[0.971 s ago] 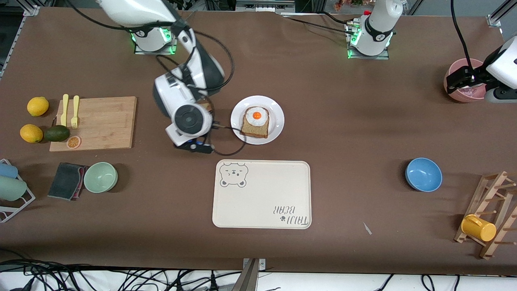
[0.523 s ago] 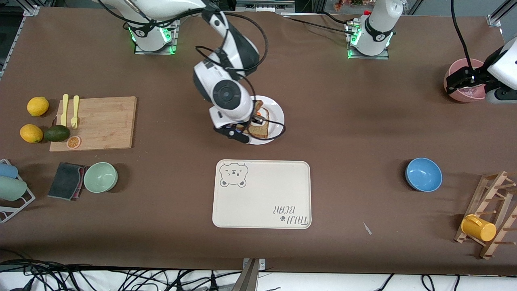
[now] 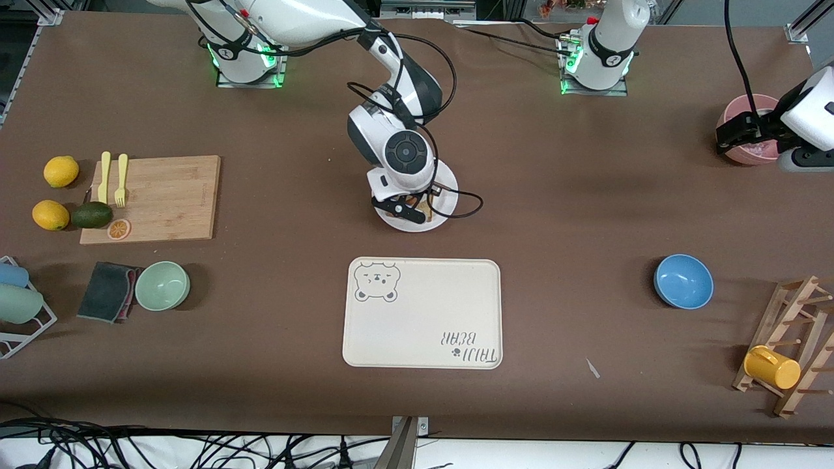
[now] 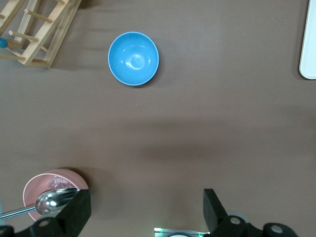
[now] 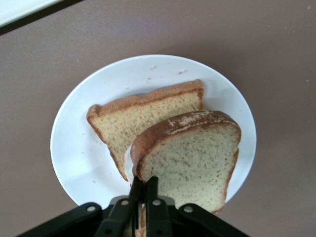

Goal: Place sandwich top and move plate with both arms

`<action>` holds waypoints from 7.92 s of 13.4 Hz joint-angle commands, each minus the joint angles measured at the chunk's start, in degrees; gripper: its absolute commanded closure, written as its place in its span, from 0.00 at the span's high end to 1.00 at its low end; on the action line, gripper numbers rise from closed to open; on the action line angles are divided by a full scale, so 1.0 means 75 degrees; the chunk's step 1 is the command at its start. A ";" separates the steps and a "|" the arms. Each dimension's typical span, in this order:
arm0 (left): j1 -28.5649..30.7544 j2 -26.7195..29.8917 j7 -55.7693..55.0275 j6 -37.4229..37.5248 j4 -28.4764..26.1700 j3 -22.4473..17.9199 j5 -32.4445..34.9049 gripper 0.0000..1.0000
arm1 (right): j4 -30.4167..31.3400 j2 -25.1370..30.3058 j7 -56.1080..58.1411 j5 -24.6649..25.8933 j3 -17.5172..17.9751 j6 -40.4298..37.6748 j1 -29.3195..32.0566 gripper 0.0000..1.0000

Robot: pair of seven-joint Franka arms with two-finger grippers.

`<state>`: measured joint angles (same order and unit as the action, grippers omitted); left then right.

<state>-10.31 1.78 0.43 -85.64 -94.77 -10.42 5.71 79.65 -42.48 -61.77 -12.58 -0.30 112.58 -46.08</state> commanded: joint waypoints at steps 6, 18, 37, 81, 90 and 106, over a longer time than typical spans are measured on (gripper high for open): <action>-0.0031 -0.0026 0.0072 -0.0089 -0.0043 -0.0040 -0.0210 1.00 | -0.0718 0.0108 -0.0239 0.0106 -0.0265 -0.0174 0.0294 1.00; -0.0089 -0.0752 0.0060 -0.1129 -0.0323 -0.0005 -0.1124 1.00 | -0.0811 0.1678 0.6544 -0.0339 -0.1788 -0.3418 0.2566 1.00; -0.0721 -0.2157 0.0084 -0.5841 -0.3067 0.2093 -0.5457 1.00 | 0.2752 0.5898 0.8177 0.1266 0.0439 -0.2389 0.6390 1.00; -0.2152 -0.4678 0.5439 -0.6264 -0.3500 0.2105 -1.1753 0.00 | 0.1696 0.5535 0.8224 0.1524 0.0357 -0.3280 0.6413 1.00; -0.2140 -0.4655 0.5428 -0.6206 -0.3489 0.2082 -1.1988 0.00 | 0.1696 0.5535 0.8224 0.1560 0.0298 -0.3280 0.6413 1.00; -0.2058 -0.4491 0.6107 -0.5256 -0.3091 0.1589 -1.2784 0.00 | 0.1696 0.5535 0.8212 0.1536 0.0333 -0.3268 0.6402 1.00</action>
<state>-25.70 -32.65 44.61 -126.40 -118.95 1.71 -87.28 93.71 -0.46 -0.96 -1.15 1.78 88.58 1.54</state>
